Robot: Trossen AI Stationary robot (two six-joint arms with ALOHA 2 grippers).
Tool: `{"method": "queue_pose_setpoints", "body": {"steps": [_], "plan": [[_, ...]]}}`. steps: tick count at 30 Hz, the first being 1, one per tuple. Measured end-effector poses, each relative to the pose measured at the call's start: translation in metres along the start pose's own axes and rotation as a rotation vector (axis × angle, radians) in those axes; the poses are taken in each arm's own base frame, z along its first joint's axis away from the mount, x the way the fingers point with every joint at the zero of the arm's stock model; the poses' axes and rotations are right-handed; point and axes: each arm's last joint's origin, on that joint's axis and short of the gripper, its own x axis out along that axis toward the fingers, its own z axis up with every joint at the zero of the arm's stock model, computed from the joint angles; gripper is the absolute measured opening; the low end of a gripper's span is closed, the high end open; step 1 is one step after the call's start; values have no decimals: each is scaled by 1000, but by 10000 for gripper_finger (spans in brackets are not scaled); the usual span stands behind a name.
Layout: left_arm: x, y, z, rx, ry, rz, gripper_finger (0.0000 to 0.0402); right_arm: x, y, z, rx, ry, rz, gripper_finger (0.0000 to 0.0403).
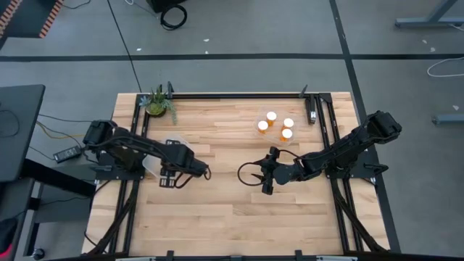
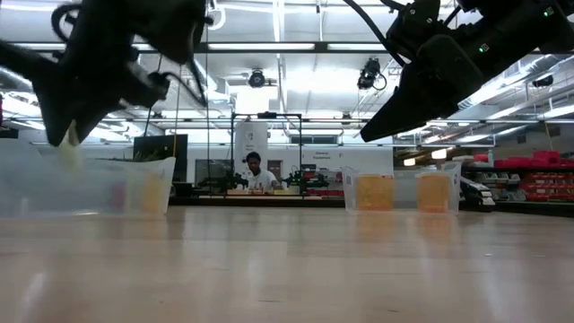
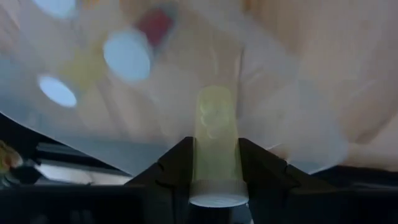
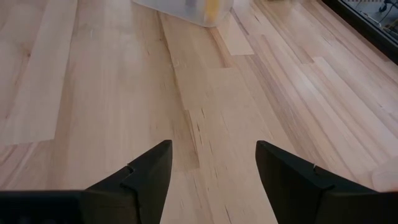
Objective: Pick and place medicine bottles into bin by pill shape (circle, oval)
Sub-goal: Put the small yellow pill bottle into the left transparent bin
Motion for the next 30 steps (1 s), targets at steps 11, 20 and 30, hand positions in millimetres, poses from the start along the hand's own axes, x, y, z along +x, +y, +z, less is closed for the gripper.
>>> {"method": "queue_pose_setpoints", "body": {"steps": [11, 20, 30], "plan": [[37, 9, -4, 1, 84, -7, 130, 0, 0, 1, 4, -13, 3, 239], [50, 15, -3, 22, 75, -11, 124, 0, 0, 1, 4, -12, 4, 239], [58, 14, -2, 17, 63, -14, 134, 0, 0, 1, 2, -12, 3, 239]]}}
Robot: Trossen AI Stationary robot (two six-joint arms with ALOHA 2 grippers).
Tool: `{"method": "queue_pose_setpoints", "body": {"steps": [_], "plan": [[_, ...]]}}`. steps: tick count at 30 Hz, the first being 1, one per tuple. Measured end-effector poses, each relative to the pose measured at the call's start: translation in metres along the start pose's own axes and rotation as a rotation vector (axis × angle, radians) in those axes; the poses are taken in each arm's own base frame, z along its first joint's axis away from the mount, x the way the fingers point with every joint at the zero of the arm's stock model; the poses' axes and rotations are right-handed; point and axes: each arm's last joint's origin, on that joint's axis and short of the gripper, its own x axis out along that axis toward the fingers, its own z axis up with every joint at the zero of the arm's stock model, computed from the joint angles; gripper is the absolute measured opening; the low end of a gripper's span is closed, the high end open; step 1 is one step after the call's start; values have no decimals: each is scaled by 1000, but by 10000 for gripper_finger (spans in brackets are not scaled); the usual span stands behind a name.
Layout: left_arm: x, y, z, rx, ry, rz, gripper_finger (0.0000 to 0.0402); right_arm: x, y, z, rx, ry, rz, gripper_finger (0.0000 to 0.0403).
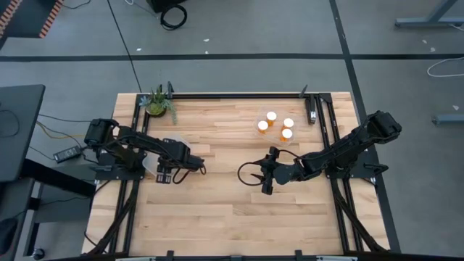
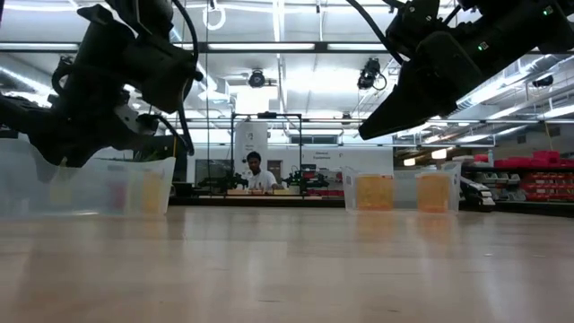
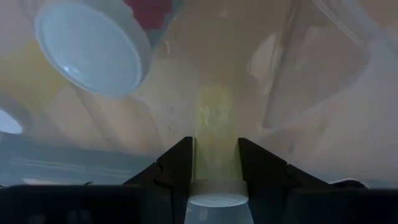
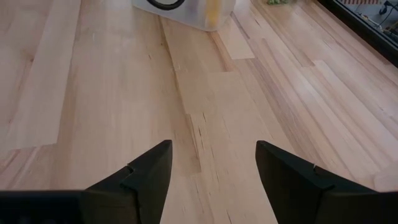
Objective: Pick and place medicine bottles into bin by pill shape (circle, oval)
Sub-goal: Put the small yellow pill bottle into the left transparent bin, then return to Home Position
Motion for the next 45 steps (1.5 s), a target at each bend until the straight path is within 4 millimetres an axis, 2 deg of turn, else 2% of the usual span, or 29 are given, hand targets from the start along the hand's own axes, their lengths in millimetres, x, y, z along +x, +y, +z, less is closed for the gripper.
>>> {"method": "queue_pose_setpoints", "body": {"steps": [6, 21, 28, 34, 37, 41, 45], "plan": [[0, -1, 4, -1, -37, -1, 139, 0, 0, 0, 3, 0, 0, 239], [-1, -5, 2, 14, -31, 7, 200, 0, 0, 0, 3, 0, 0, 239], [-2, -9, -5, 16, 38, 41, 235, 0, 0, 0, 2, 0, 0, 239], [-3, -11, -11, 3, 92, 69, 239, 0, 0, 0, 3, 0, 0, 239], [-8, -10, -12, -17, 105, 72, 238, 0, 0, 0, 3, 0, 0, 239], [-25, -7, -13, -54, 103, 106, 236, 0, 0, 0, -7, 0, 0, 239], [-46, -1, -22, -78, -29, 139, 220, -2, 2, 0, -79, -3, 8, 239]]}}
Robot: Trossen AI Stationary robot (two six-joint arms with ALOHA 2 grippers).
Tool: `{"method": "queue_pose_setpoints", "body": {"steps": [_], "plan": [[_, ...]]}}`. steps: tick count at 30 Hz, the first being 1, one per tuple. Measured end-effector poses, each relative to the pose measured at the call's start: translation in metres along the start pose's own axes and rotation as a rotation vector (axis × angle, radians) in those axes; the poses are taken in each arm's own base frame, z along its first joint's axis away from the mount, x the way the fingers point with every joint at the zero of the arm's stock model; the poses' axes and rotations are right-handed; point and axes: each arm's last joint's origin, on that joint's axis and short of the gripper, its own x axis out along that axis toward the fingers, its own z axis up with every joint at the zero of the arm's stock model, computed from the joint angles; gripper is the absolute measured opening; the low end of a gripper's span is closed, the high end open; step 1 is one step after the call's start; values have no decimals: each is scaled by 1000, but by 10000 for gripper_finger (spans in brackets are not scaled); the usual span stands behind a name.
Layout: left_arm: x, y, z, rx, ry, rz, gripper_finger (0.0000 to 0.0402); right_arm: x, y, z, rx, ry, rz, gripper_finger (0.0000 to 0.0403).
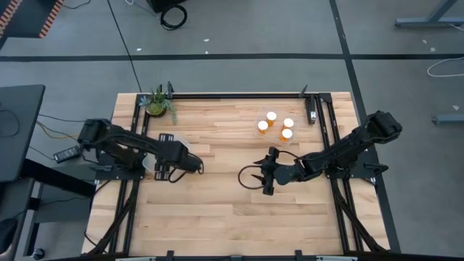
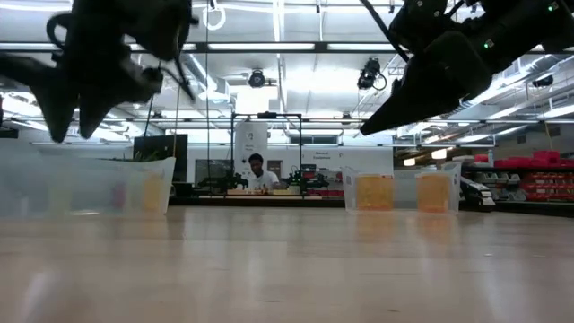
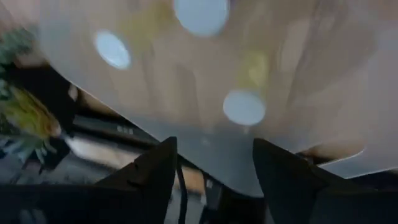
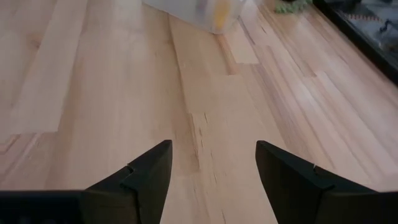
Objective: Pick and place medicine bottles into bin by pill shape (circle, oval)
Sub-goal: Return to Home Position
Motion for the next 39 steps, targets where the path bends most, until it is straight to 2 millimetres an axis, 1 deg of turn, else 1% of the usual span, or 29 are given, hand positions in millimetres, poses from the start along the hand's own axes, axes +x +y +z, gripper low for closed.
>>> {"method": "queue_pose_setpoints", "body": {"steps": [5, 9, 15, 19, 23, 29, 34, 36, 39], "plan": [[-20, 11, -23, -78, -222, -32, 194, -8, -2, 6, -58, -24, 28, 239], [-35, 20, -44, -184, -432, -57, 176, -23, -8, 19, -105, -84, 72, 234], [-57, 30, -69, -277, -762, -113, 157, -57, -23, 42, -159, -228, 156, 201], [-72, 33, -78, -317, -974, -93, 145, -75, -38, 51, -175, -298, 211, 174], [-85, 32, -84, -295, -1135, -100, 131, -91, -51, 59, -208, -378, 279, 152], [-95, 23, -88, -236, -1240, -118, 113, -114, -76, 65, -214, -461, 241, 123], [-98, 17, -89, -206, -1261, -112, 103, -130, -96, 64, -197, -509, 298, 92], [-97, 14, -89, -210, -1274, -94, 100, -134, -103, 63, -193, -517, 313, 76], [-87, 9, -84, -200, -1317, -86, 96, -137, -111, 61, -173, -518, 315, 52]]}}
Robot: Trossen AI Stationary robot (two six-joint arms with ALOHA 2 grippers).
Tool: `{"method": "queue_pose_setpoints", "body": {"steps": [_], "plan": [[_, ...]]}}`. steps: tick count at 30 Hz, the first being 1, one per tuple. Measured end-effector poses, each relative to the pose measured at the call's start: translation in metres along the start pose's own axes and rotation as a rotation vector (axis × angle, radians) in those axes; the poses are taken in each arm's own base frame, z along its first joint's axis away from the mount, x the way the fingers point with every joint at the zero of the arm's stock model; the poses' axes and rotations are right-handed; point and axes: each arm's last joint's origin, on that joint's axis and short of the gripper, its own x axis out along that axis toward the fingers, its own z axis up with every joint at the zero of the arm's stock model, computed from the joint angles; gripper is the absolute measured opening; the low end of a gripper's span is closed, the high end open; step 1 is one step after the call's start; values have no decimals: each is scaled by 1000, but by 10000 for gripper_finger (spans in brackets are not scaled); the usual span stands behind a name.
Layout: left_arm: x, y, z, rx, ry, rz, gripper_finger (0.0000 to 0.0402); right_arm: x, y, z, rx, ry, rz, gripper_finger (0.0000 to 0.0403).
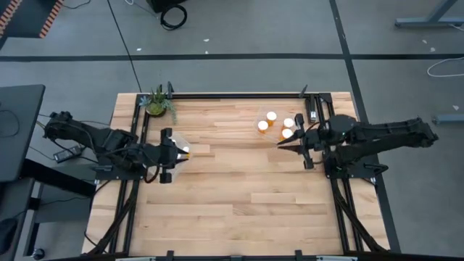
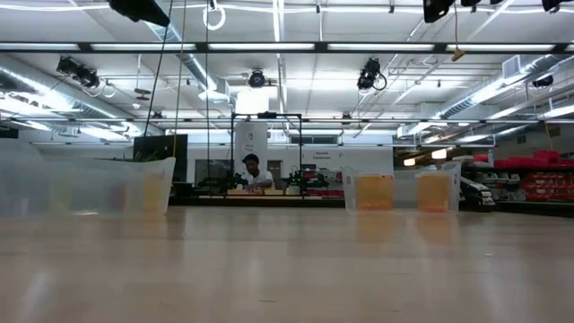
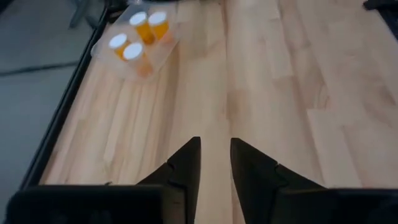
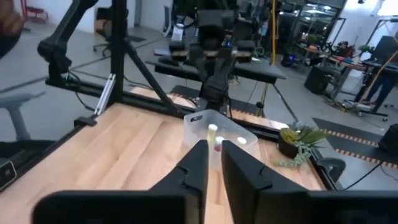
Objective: Pick and place medicine bottles into bin by pill shape (circle, oval)
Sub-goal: Return to Home Position
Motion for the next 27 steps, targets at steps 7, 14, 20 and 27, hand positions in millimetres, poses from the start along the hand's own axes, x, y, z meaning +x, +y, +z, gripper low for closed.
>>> {"method": "queue_pose_setpoints", "body": {"steps": [7, 14, 20, 27], "plan": [[11, -3, -28, -11, -95, -10, 82, 0, -2, -21, 35, -12, 6, 21], [-4, 7, -47, -88, -269, -23, 67, -13, 1, -55, 87, -54, -43, 16], [-15, 15, -66, -158, -359, -28, 56, -36, 4, -65, 103, -143, -82, 16], [-14, 15, -85, -201, -540, -58, 52, -60, 8, -69, 99, -226, -132, 16]]}}
